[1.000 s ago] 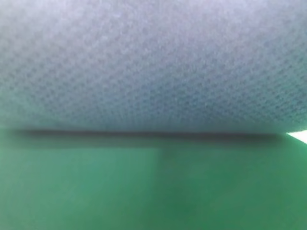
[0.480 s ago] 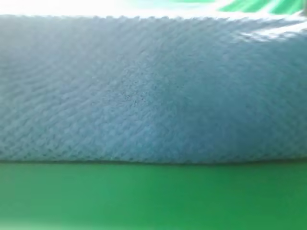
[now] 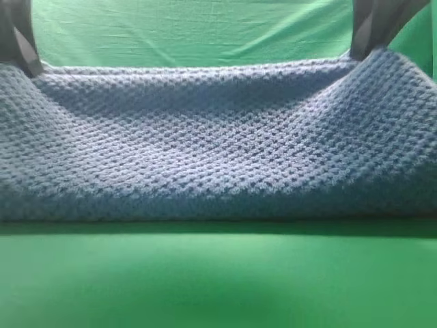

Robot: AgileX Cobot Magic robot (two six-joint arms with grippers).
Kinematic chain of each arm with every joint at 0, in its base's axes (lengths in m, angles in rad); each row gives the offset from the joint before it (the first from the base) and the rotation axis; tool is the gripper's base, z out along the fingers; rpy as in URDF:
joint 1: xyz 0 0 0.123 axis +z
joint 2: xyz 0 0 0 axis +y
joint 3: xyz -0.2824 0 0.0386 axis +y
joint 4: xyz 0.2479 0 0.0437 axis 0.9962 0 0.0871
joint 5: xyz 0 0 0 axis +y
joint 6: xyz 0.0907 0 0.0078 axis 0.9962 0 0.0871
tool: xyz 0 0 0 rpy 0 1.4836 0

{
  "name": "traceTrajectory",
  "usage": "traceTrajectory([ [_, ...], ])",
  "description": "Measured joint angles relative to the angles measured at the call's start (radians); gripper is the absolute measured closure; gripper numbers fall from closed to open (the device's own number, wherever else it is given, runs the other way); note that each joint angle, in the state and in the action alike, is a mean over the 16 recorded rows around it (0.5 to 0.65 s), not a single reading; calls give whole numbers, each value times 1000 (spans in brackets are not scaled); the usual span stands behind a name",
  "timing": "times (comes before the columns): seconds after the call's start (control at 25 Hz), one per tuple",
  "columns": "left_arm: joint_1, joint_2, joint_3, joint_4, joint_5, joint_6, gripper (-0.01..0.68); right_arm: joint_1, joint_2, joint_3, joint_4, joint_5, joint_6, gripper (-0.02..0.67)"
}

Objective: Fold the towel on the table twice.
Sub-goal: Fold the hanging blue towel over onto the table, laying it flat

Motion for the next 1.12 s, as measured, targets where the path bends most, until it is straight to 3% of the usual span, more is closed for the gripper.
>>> traceTrajectory([
  [0.32, 0, 153, -76, 9, -83, 0, 673, -59, 185, -97, 26, -99, -63, 649],
  [0.52, 0, 205, -90, 10, -126, 0, 642, -67, 248, -114, 24, -161, -73, 610],
  [0.64, 0, 221, -94, 11, -142, 0, 564, -68, 268, -117, 21, -188, -75, 532],
  [0.96, 0, 211, -162, 18, -62, 2, 265, -70, 219, -118, 17, -192, -76, 227],
  [1.12, 1, 175, -238, 23, 42, 6, 215, -70, 134, -118, 17, -149, -75, 159],
])
